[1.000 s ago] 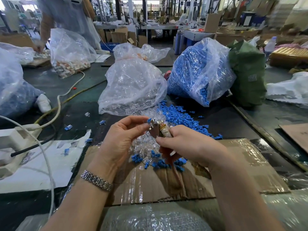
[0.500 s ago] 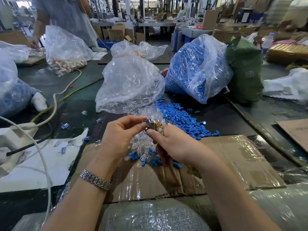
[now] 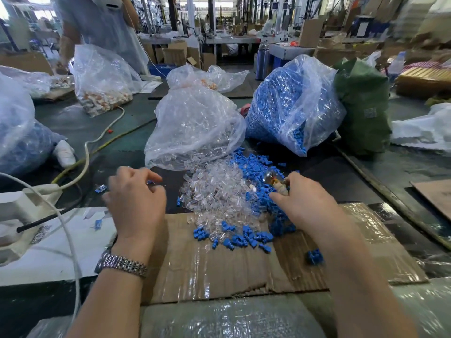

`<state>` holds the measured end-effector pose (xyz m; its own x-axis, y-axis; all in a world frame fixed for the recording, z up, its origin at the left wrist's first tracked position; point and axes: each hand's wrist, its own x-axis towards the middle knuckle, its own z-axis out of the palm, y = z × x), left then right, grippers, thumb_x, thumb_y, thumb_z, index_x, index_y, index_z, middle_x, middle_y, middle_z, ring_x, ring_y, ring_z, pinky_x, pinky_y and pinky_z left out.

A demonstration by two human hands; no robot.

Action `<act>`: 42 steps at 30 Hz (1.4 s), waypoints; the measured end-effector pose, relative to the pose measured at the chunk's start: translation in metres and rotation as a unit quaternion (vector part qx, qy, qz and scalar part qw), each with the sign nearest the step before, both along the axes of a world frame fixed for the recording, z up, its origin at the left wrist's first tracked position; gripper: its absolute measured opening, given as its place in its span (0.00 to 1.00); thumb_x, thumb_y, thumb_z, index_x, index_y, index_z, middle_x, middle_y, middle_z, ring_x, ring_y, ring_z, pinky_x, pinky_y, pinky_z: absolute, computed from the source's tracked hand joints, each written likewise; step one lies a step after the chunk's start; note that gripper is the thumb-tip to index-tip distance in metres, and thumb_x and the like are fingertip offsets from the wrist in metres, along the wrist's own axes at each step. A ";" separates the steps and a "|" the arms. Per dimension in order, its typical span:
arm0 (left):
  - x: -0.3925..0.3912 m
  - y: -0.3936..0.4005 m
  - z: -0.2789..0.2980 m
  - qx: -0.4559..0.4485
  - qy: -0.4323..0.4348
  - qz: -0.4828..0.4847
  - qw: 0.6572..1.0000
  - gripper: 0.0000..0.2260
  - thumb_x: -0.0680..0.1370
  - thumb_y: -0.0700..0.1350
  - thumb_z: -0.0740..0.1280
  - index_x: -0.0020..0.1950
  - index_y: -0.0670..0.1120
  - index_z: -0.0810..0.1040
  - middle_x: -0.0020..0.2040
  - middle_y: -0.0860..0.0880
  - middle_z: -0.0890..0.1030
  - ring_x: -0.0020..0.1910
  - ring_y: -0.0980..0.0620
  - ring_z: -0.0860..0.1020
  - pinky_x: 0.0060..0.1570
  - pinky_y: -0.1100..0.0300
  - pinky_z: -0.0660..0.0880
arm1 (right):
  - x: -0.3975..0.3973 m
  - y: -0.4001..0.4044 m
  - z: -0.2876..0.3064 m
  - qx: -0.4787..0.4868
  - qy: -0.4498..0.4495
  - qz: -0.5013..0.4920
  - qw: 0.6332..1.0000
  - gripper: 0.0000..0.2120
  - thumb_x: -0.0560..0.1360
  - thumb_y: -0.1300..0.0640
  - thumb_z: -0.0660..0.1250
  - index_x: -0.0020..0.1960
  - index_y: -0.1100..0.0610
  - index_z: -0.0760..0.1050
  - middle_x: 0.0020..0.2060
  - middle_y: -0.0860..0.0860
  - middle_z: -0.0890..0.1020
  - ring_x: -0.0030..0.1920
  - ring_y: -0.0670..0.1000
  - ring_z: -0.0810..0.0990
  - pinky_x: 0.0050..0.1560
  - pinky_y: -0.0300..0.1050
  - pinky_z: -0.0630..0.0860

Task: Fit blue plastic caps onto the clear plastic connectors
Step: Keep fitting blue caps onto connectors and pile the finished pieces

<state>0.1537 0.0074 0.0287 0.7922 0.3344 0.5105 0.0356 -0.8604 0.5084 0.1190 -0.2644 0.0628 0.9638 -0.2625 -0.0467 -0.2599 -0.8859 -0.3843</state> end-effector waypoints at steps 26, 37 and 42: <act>0.001 -0.020 -0.004 -0.102 0.101 -0.182 0.973 0.03 0.78 0.45 0.74 0.47 0.53 0.84 0.42 0.58 0.82 0.44 0.60 0.79 0.43 0.65 0.72 | -0.007 0.006 0.001 0.008 0.073 0.083 0.994 0.14 0.69 0.41 0.79 0.41 0.50 0.81 0.38 0.43 0.80 0.46 0.49 0.81 0.52 0.51 0.78; -0.001 -0.022 0.001 -0.427 0.206 -0.281 0.834 0.05 0.75 0.40 0.74 0.49 0.47 0.86 0.44 0.47 0.87 0.43 0.51 0.86 0.37 0.64 0.76 | -0.013 0.024 -0.007 -0.141 0.052 0.130 0.980 0.04 0.78 0.60 0.68 0.51 0.53 0.79 0.46 0.51 0.81 0.46 0.54 0.81 0.48 0.51 0.82; -0.002 -0.023 0.001 -0.501 0.215 -0.329 0.771 0.07 0.68 0.44 0.75 0.46 0.47 0.87 0.48 0.42 0.87 0.49 0.46 0.86 0.40 0.62 0.81 | -0.014 0.022 -0.003 -0.152 0.061 0.139 0.977 0.03 0.78 0.63 0.68 0.49 0.56 0.77 0.44 0.51 0.79 0.47 0.55 0.81 0.45 0.48 0.79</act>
<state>0.1517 -0.0155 0.0297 0.9827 -0.1563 -0.0996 0.1091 0.0535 0.9926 0.1051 -0.2423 0.0598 0.9920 -0.0116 -0.1258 -0.0212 -0.9970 -0.0748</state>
